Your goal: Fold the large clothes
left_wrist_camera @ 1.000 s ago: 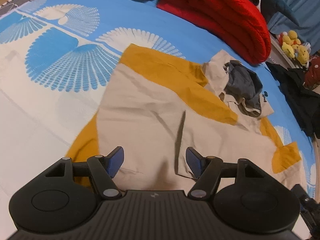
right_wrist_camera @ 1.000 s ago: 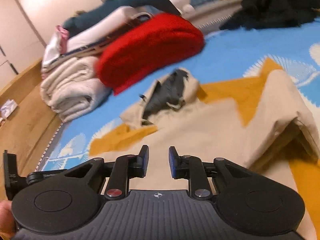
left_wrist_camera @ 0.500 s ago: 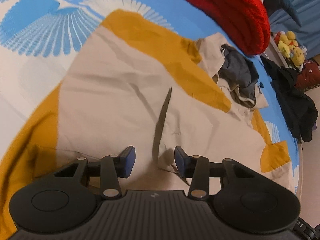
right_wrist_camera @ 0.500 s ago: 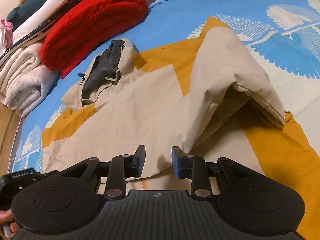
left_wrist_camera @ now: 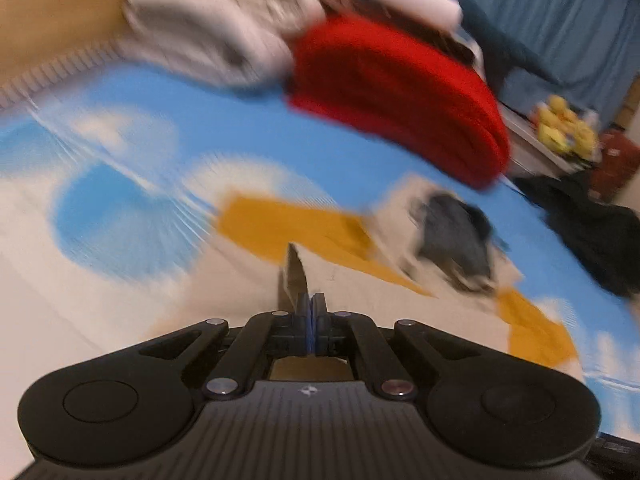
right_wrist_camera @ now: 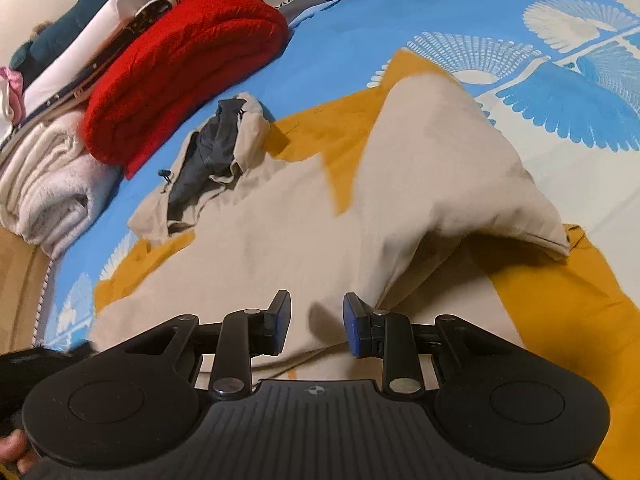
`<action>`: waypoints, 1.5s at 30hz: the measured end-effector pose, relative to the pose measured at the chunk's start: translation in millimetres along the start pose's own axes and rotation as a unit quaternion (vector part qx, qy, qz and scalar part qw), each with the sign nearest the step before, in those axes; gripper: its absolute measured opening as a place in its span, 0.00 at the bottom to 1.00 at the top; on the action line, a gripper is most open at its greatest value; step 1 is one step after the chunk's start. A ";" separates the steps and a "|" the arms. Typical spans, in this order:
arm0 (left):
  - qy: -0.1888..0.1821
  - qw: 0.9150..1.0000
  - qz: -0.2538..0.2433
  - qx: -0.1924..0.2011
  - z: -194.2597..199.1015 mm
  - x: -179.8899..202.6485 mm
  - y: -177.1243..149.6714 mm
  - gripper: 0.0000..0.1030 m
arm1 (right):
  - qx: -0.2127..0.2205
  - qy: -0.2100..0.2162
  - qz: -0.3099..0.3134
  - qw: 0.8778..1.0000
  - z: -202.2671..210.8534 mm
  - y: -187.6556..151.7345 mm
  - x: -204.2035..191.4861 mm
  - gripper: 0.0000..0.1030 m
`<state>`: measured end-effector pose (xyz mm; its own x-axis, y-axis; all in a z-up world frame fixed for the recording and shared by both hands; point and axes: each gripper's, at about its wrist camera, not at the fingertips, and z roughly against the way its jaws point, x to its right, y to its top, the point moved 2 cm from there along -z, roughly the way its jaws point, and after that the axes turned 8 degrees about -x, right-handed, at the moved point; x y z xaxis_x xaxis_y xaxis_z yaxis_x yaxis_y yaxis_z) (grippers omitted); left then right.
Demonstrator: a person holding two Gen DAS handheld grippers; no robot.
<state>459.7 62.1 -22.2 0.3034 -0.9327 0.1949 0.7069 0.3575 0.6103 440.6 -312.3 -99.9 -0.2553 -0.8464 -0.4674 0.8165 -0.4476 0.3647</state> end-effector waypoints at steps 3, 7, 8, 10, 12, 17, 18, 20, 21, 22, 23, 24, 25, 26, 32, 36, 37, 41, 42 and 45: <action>0.030 0.998 0.054 -0.020 0.2 -19.3 -4.1 0.01 | 0.002 0.004 -0.005 1.000 0.1 -1.0 -1.3 0.30; 0.066 0.995 0.077 -0.028 -5.7 -34.1 -5.8 0.10 | -0.006 -0.016 -0.031 0.999 -3.8 -3.1 7.6 0.32; 0.062 0.995 0.078 -0.030 -7.5 -36.5 -3.8 0.15 | -0.011 -0.027 -0.042 0.999 -5.4 -3.5 12.7 0.32; 0.040 0.994 0.088 -0.046 -10.5 -43.0 -3.2 0.28 | -0.015 -0.054 -0.072 0.996 -8.0 -4.0 25.8 0.32; 0.016 0.991 0.112 -0.073 -19.6 -51.9 -4.1 0.33 | -0.018 -0.073 -0.107 0.991 -9.8 -4.0 40.5 0.32; -0.012 0.974 0.176 -0.142 -48.9 -75.5 -15.6 0.33 | 0.002 -0.073 -0.180 0.981 -2.2 0.8 64.9 0.32; -0.015 0.972 0.185 -0.148 -53.9 -79.9 -16.5 0.33 | 0.008 -0.070 -0.185 0.980 -0.2 2.4 66.9 0.29; -0.028 0.965 0.205 -0.158 -61.9 -86.5 -18.3 0.36 | 0.026 -0.064 -0.196 0.978 5.6 4.1 70.2 0.00; -0.037 0.961 0.218 -0.163 -65.0 -89.4 -19.9 0.37 | 0.034 -0.059 -0.199 0.978 7.7 4.7 70.8 0.00; -0.045 0.958 0.228 -0.168 -68.0 -91.0 -21.5 0.39 | 0.039 -0.055 -0.202 0.977 9.8 4.8 72.2 0.00; -0.050 0.956 0.231 -0.172 -70.8 -91.0 -22.2 0.42 | 0.042 -0.059 -0.205 0.976 11.5 5.8 73.4 0.00; -0.052 0.955 0.231 -0.177 -73.8 -89.6 -23.4 0.42 | 0.046 -0.068 -0.207 0.975 13.2 6.3 75.1 0.00; -0.051 0.955 0.228 -0.180 -75.9 -87.9 -24.6 0.43 | 0.049 -0.077 -0.207 0.974 14.2 6.6 77.1 0.00; -0.052 0.956 0.225 -0.182 -77.5 -85.8 -25.7 0.46 | 0.050 -0.086 -0.210 0.973 14.4 7.1 80.2 0.00; -0.050 0.963 0.191 -0.186 -82.6 -71.3 -29.5 0.41 | 0.023 -0.090 -0.223 0.970 5.7 7.5 88.9 0.05; -0.031 0.972 0.184 -0.145 -63.1 -72.1 -27.0 0.00 | 0.023 -0.104 -0.213 0.971 7.2 6.2 82.3 0.12; -0.026 0.974 0.188 -0.128 -53.5 -72.3 -25.5 0.00 | 0.023 -0.104 -0.210 0.972 7.7 5.8 80.0 0.13; -0.020 0.977 0.184 -0.106 -29.1 -68.0 -24.9 0.00 | 0.014 -0.097 -0.195 0.976 6.0 4.5 73.7 0.24; -0.016 0.976 0.185 -0.114 -30.2 -68.3 -26.7 0.00 | 0.014 -0.099 -0.195 0.976 5.4 4.1 74.1 0.24; 0.000 0.969 0.203 -0.141 -38.9 -75.5 -33.0 0.00 | 0.014 -0.107 -0.208 0.972 5.0 3.2 81.0 0.24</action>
<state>438.3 122.5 -86.8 0.5926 -0.7129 0.3749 0.6759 0.6933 0.2498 419.9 -383.8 -132.6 -0.6649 -0.6295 -0.4021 0.6055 -0.7694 0.2033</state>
